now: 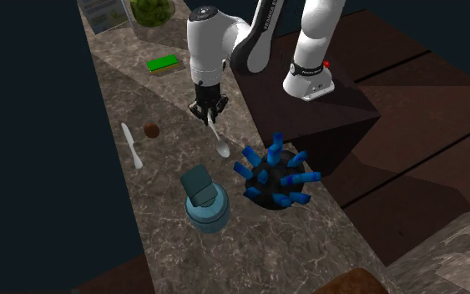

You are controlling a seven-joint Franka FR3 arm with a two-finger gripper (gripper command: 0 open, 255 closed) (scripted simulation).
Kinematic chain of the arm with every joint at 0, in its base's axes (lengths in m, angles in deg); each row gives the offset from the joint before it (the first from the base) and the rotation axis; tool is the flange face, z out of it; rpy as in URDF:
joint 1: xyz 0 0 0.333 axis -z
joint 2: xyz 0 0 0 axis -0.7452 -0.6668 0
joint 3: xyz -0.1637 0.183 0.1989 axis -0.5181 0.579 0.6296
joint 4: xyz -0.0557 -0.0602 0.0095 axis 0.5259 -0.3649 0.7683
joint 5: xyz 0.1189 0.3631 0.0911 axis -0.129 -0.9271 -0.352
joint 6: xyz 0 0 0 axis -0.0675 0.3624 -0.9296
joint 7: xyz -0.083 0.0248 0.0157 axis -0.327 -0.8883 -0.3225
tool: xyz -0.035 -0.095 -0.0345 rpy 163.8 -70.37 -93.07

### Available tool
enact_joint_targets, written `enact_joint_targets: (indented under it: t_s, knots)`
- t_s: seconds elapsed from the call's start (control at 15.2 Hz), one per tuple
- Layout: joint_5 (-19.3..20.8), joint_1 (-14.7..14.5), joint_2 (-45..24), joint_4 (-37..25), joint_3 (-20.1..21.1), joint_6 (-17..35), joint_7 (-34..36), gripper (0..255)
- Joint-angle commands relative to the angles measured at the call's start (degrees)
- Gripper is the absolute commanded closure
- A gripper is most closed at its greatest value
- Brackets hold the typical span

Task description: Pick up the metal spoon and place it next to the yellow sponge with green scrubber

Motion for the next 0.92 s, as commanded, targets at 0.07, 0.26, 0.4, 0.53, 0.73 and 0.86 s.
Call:
enact_joint_targets:
  t_s: [0.07, 0.26, 0.4, 0.53, 0.73, 0.86]
  knots:
    - [-7.7, 3.0, 2.8, 1.9, -0.8, -0.6, -10.8, 255]
    - [-11.5, 5.0, 4.3, 2.7, -3.6, -1.7, -18.9, 255]
    - [-12.7, 6.4, 4.8, 2.9, -5.7, -2.4, -23.4, 255]
    - [-13.0, 8.0, 4.9, 2.9, -7.8, -3.1, -27.3, 255]
    - [-12.2, 10.9, 4.5, 2.4, -10.6, -4.1, -32.2, 255]
    - [-11.0, 12.7, 3.8, 1.7, -12.6, -4.8, -35.0, 255]
